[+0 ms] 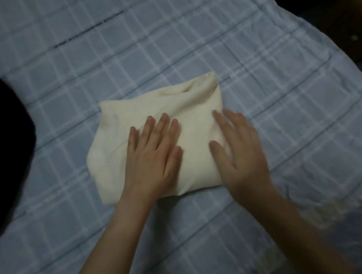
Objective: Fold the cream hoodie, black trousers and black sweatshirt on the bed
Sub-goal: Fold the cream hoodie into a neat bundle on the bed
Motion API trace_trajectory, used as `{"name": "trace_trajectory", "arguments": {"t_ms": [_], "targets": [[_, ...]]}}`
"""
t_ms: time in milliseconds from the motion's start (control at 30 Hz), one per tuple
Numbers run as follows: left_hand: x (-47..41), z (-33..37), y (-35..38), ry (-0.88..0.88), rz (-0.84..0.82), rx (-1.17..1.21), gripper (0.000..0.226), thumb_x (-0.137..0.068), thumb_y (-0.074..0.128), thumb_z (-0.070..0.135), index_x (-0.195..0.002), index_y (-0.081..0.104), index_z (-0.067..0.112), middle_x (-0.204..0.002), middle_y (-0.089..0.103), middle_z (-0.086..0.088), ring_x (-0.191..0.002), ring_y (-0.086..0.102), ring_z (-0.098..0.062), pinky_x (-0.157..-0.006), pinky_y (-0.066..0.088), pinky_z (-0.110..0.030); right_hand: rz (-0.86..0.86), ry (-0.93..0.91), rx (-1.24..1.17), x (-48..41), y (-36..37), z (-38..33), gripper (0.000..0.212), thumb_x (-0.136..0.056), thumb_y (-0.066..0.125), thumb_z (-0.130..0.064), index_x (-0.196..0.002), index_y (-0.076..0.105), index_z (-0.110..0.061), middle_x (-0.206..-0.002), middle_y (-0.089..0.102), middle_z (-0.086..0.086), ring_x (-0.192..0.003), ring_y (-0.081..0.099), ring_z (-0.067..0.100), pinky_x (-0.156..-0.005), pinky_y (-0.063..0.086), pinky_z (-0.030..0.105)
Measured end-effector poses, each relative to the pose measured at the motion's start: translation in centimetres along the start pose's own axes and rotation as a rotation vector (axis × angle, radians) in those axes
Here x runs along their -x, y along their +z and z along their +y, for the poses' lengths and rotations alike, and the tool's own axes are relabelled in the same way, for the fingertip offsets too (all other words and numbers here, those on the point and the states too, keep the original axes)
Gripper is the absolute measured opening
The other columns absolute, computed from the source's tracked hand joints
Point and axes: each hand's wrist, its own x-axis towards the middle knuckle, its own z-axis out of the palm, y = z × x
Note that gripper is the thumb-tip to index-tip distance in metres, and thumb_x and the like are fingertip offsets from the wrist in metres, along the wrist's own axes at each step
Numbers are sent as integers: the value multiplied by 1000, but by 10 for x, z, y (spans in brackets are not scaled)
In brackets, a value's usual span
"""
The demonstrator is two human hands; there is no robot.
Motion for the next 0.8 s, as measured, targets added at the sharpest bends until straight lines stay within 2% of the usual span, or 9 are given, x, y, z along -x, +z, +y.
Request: {"name": "trace_trajectory", "arguments": {"t_ms": [67, 167, 233, 367, 500, 567, 667, 733, 800], "targets": [[-2, -8, -2, -61, 32, -49, 59, -98, 23, 48, -153, 30, 27, -161, 24, -3, -149, 19, -28, -117, 10, -56, -137, -101, 156, -28, 22, -15, 55, -99, 32, -42, -152, 35, -25, -159, 31, 3, -149, 20, 25, -121, 16, 48], [-6, -37, 10, -284, 10, -9, 64, -94, 17, 57, -154, 18, 36, -164, 10, -4, -151, 6, -28, -113, 2, -64, -326, -37, 345, -69, 61, 3, 55, -103, 26, -50, -156, 19, -36, -165, 15, -5, -153, 4, 20, -121, 4, 53], [-5, -52, 28, -426, -30, 105, 68, -91, 13, 61, -155, 12, 36, -165, 6, -3, -151, 3, -28, -115, 2, -65, -445, 64, 297, -78, 84, 30, 56, -103, 24, -53, -155, 12, -40, -166, 8, -9, -153, 0, 17, -121, 0, 53], [-7, -58, 39, -447, -59, 193, 60, -99, 22, 54, -155, 9, 36, -165, 4, -3, -151, 2, -28, -117, 3, -61, -517, 112, 215, -81, 96, 41, 54, -103, 25, -51, -155, 9, -43, -165, 4, -13, -152, -3, 13, -120, -3, 49], [12, -75, 19, -369, -19, 238, 63, -94, 20, 61, -153, 15, 40, -164, 8, -1, -151, 6, -24, -119, 5, -57, -363, 55, 77, -76, 59, 36, 56, -98, 49, -43, -151, 35, -31, -163, 22, 0, -150, 16, 22, -121, 14, 44], [29, -91, 12, -431, 45, 214, 66, -90, 23, 65, -152, 23, 40, -163, 15, -8, -148, 13, -30, -118, 9, -53, -245, 170, 45, -62, 41, 40, 64, -87, 57, -54, -146, 43, -34, -158, 28, 7, -144, 23, 27, -119, 19, 42], [48, -104, 11, -634, 73, 513, 64, -95, 47, 55, -152, 25, 36, -158, 24, -12, -144, 23, -31, -116, 16, -34, -345, 438, -114, -44, 30, 49, 65, -85, 65, -58, -142, 34, -56, -153, 32, 7, -138, 34, 27, -112, 27, 37], [47, -106, 14, -683, 47, 712, 64, -95, 53, 50, -151, 25, 39, -156, 31, -5, -142, 28, -24, -108, 16, -23, -400, 473, -231, -43, 33, 53, 70, -83, 66, -60, -142, 28, -59, -152, 39, 0, -132, 42, 18, -104, 33, 34], [42, -104, 16, -730, 49, 902, 69, -86, 56, 59, -147, 28, 47, -154, 33, 3, -137, 33, -14, -105, 20, -22, -379, 478, -285, -46, 41, 56, 77, -78, 63, -64, -143, 22, -59, -151, 41, -6, -127, 43, 13, -98, 32, 31]]}}
